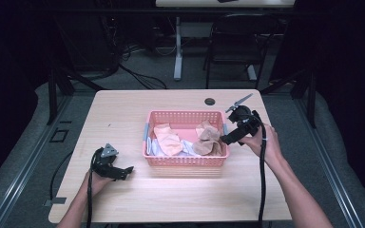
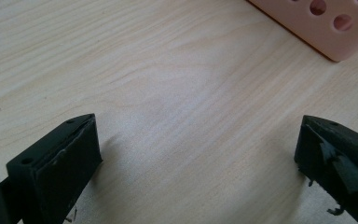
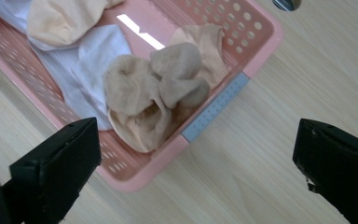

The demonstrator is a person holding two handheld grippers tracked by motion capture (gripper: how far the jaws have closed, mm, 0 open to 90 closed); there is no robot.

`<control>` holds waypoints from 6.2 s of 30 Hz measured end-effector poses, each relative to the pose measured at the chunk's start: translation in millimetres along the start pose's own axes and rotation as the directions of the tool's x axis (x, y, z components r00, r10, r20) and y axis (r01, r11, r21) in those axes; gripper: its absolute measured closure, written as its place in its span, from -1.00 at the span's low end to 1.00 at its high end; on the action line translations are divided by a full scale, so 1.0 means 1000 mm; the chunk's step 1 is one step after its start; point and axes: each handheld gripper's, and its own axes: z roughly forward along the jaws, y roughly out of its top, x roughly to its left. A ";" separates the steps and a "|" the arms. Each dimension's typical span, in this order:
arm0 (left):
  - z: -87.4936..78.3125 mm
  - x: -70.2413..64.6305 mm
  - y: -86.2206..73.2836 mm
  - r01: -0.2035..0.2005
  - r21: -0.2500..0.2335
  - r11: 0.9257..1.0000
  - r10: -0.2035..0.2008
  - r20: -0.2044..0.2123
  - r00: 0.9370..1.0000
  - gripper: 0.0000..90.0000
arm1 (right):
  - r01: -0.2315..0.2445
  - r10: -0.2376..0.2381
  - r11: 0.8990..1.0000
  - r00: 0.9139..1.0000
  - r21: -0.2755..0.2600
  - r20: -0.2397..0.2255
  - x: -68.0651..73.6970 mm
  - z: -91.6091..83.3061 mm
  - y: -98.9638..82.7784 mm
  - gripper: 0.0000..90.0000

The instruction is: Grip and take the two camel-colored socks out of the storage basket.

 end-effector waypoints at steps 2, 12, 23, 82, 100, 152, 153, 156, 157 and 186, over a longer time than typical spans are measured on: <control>0.000 0.000 0.000 0.000 0.000 1.000 0.000 0.000 1.000 -1.00 | 0.007 -0.006 1.000 1.000 0.004 -0.011 0.001 0.004 0.006 -1.00; 0.000 0.000 0.000 -0.001 0.001 1.000 0.001 0.001 1.000 -1.00 | 0.028 -0.025 0.998 0.998 0.057 -0.049 0.006 0.032 0.027 -1.00; 0.000 0.000 0.000 -0.001 0.001 1.000 0.001 0.001 1.000 -1.00 | 0.046 -0.038 0.992 0.997 0.122 -0.066 0.013 0.066 0.046 -0.63; 0.000 0.000 0.000 0.000 0.002 1.000 0.000 0.003 1.000 -1.00 | 0.047 -0.025 0.966 0.996 0.254 -0.087 0.014 0.050 0.074 0.84; 0.000 0.000 0.000 0.000 0.002 1.000 0.000 0.001 1.000 -1.00 | 0.095 -0.077 0.965 0.994 0.243 -0.083 0.017 0.015 0.084 0.85; 0.000 0.000 0.000 0.002 0.003 1.000 -0.002 -0.001 1.000 -1.00 | -0.050 0.045 0.962 0.999 0.270 0.024 -0.044 -0.057 0.000 0.85; 0.000 0.000 0.000 0.001 0.003 1.000 -0.001 -0.001 1.000 -1.00 | -0.058 0.053 0.960 0.998 0.273 0.024 -0.046 -0.056 -0.003 0.84; 0.000 0.000 0.000 0.001 0.003 1.000 -0.001 -0.001 1.000 -1.00 | -0.077 0.072 0.956 0.997 0.283 0.026 -0.053 -0.051 -0.011 0.84; 0.000 0.000 0.000 0.001 0.003 1.000 -0.001 -0.001 1.000 -1.00 | -0.079 0.074 0.956 0.997 0.282 0.027 -0.055 -0.050 -0.013 0.84; 0.000 0.000 0.000 0.002 0.002 1.000 -0.002 -0.001 1.000 -1.00 | -0.237 0.248 0.913 0.969 0.330 0.010 -0.093 0.012 -0.083 0.82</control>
